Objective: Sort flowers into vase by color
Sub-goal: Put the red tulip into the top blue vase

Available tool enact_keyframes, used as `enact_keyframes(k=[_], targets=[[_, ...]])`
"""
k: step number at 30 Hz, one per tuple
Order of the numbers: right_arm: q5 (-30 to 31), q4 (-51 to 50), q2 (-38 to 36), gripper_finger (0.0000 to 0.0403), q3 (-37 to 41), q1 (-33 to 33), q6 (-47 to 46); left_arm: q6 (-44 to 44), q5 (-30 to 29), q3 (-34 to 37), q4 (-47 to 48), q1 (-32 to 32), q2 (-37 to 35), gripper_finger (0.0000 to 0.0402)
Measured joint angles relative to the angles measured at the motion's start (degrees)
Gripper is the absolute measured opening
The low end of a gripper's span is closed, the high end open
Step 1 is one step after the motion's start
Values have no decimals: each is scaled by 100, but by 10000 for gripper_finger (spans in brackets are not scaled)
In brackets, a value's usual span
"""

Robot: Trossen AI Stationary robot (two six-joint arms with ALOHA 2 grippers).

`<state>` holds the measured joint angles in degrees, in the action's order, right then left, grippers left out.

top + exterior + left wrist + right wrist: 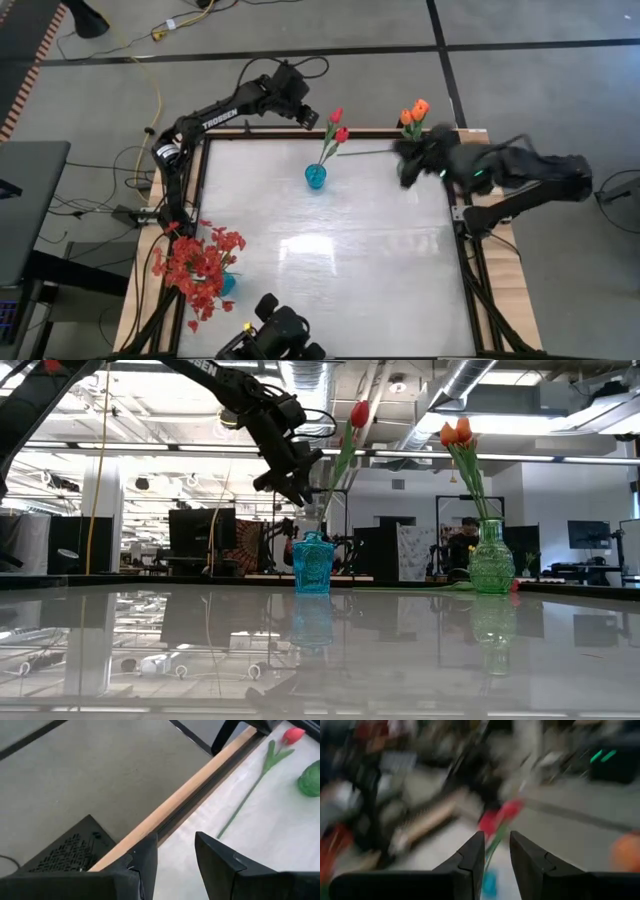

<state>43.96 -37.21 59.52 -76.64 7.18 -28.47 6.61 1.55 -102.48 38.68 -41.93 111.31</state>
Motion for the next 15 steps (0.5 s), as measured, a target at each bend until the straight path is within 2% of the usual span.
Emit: enact_keyframes(k=[4, 8, 12, 14, 15], targets=[[846, 839, -452, 116, 0, -557, 521, 112, 235, 0, -9, 35, 1, 118], [806, 1088, -699, 116, -4, -1719, 693, 144, 381, 0, -14, 139, 3, 118], [-90, 1027, -624, 116, -4, -3388, 700, 173, 335, 2, -89, 264, 7, 118], [-1063, 1030, -439, 116, -4, -4430, 738, 266, 253, 2, -138, 324, 7, 118], [-1747, 1027, -304, 116, -4, -4990, 737, 343, 217, 2, -152, 354, 7, 118]])
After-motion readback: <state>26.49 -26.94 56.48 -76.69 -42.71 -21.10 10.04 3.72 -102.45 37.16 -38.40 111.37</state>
